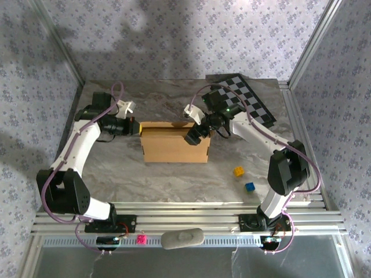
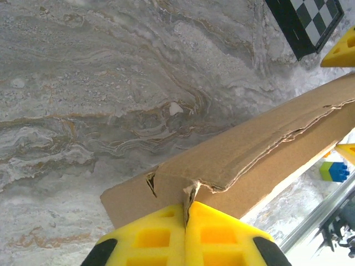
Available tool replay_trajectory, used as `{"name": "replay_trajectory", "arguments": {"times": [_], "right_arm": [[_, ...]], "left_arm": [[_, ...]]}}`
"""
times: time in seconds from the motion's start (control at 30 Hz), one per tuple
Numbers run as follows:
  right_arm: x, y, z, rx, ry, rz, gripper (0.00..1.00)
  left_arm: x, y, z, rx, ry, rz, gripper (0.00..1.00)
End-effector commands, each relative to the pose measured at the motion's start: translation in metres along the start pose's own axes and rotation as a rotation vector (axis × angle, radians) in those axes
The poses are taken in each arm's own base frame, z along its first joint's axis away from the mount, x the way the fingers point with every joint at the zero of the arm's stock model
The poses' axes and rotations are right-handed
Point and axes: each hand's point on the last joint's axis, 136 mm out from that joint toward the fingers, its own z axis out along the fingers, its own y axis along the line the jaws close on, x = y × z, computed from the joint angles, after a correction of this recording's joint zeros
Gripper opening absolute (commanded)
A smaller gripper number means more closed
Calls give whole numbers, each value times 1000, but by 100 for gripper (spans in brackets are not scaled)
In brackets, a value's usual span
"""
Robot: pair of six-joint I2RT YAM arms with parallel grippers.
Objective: Fold the paper box
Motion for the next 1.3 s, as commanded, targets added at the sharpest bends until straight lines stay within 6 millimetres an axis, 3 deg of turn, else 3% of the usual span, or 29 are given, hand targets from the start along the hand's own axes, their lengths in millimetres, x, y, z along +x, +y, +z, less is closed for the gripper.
{"name": "replay_trajectory", "arguments": {"times": [0.0, 0.57, 1.27], "right_arm": [[3, 12, 8, -39, 33, 9, 91], [0, 11, 10, -36, 32, 3, 91], [-1, 7, 9, -23, 27, 13, 91]], "left_arm": [[-12, -23, -8, 85, -13, -47, 0], [-15, -25, -4, 110, -1, -173, 0], [11, -1, 9, -2, -49, -30, 0]]}}
